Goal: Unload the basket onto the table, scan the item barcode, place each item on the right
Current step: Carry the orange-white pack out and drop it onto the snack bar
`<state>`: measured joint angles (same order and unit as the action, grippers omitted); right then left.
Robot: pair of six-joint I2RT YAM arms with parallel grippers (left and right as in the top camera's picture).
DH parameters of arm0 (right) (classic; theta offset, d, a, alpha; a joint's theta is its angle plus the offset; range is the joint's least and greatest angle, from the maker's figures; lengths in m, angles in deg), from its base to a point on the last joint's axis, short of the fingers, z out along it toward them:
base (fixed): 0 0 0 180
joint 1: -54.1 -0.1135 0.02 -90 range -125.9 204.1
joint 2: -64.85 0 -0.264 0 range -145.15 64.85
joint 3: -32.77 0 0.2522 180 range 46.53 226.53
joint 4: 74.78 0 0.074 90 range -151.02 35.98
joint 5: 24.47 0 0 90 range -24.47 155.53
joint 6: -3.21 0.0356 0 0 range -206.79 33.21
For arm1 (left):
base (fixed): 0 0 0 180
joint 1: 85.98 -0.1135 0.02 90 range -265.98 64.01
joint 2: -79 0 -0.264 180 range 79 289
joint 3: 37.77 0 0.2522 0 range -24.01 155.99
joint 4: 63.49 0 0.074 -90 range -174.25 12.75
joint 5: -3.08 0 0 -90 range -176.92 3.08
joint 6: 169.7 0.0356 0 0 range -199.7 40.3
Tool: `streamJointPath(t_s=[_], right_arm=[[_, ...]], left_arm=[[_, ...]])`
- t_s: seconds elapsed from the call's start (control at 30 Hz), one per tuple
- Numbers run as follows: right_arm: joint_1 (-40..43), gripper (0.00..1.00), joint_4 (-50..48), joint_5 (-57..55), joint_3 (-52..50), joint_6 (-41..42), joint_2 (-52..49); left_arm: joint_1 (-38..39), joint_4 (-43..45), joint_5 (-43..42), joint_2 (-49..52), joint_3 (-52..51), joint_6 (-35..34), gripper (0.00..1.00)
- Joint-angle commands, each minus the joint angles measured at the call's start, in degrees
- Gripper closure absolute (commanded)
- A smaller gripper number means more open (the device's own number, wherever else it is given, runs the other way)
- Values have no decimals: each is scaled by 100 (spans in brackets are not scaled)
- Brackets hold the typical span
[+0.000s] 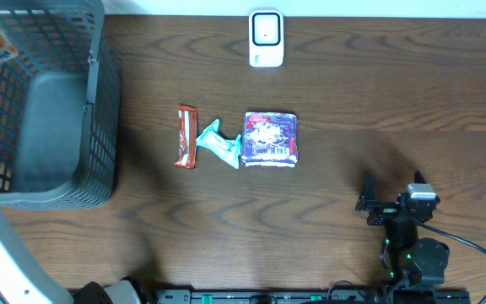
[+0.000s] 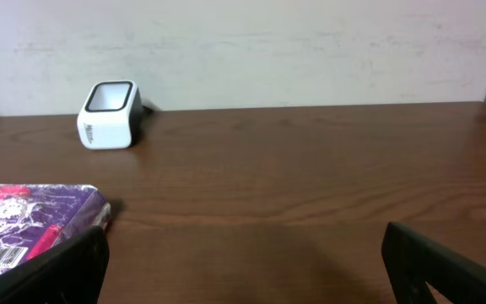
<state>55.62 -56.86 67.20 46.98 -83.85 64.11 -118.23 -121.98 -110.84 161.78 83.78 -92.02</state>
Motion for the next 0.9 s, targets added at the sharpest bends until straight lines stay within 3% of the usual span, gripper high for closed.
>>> streamJointPath(t_s=[0.0,0.1,0.27,0.37,0.53,0.63,0.73,0.87], right_arm=[[-85,1,28,-4,-4,-44,24],[-85,1,28,-4,-4,-44,24],[-85,1,28,-4,-4,-46,24],[-85,1,28,-4,-4,-44,24],[-85,1,28,-4,-4,-44,24],[-85,1,28,-4,-4,-44,24],[-85,1,28,-4,-4,-46,24],[-85,1,28,-4,-4,-46,24]], left_arm=[[-9,-13,-50,184,-20,-391,92],[-4,-55,-201,177,-20,-697,93],[190,544,-2258,166,-20,-1700,93],[691,597,-2398,166,-33,-1812,93],[1862,-280,-1451,247,-173,-1043,92],[2651,-968,-391,415,-289,-498,93],[3458,-1353,846,715,-520,-483,93],[4192,-1373,1309,1200,-907,-483,93]])
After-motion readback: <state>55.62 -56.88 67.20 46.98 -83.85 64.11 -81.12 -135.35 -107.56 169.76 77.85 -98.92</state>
